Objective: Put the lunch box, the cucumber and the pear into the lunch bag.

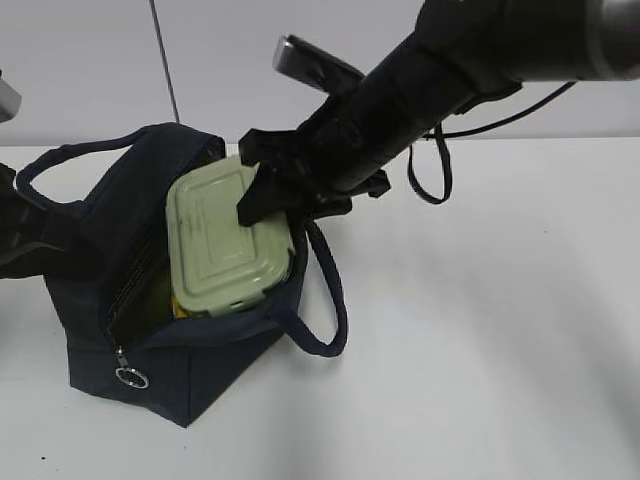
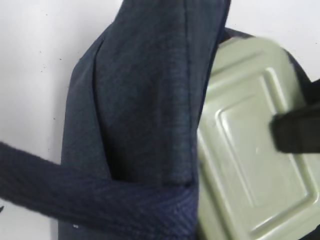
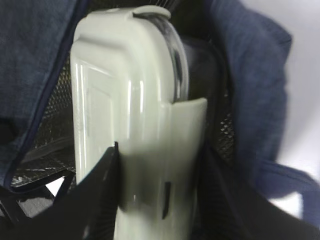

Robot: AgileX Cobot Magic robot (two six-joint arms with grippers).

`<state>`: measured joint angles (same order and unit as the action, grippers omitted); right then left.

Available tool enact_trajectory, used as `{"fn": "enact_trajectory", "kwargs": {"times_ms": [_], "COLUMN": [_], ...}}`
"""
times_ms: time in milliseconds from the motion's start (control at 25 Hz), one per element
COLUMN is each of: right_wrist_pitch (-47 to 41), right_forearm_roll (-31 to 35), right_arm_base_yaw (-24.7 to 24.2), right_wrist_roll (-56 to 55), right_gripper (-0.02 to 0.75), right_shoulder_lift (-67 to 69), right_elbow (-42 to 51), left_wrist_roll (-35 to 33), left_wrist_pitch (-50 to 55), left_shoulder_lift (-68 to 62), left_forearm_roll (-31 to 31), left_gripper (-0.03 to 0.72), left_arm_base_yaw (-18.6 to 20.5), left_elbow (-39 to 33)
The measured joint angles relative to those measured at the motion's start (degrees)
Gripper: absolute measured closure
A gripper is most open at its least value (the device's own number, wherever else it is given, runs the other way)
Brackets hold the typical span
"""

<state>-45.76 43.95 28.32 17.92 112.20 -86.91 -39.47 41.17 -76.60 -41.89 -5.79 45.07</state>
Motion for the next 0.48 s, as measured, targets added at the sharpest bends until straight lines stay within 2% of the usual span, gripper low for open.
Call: {"fn": "enact_trajectory", "kwargs": {"times_ms": [280, 360, 480], "right_wrist_pitch": [-0.9, -2.5, -5.2], "right_forearm_roll": [0.8, 1.2, 1.4], "right_arm_base_yaw": [4.6, 4.7, 4.7], "right_wrist_roll": [0.0, 1.5, 2.4], "right_gripper": [0.409, 0.357, 0.220], "right_shoulder_lift": [6.9, 7.5, 7.6], "right_elbow": [-6.9, -8.6, -12.4], "left_wrist_roll": [0.0, 0.0, 0.0], "left_wrist_pitch": [0.1, 0.0, 0.0], "left_shoulder_lift": [0.0, 0.0, 0.0], "left_forearm_roll": [0.0, 0.0, 0.1], "left_gripper": [0.708, 0.708, 0.708], "left_arm_base_yaw": [0.0, 0.0, 0.0], "left_elbow": [0.0, 0.0, 0.0]}}
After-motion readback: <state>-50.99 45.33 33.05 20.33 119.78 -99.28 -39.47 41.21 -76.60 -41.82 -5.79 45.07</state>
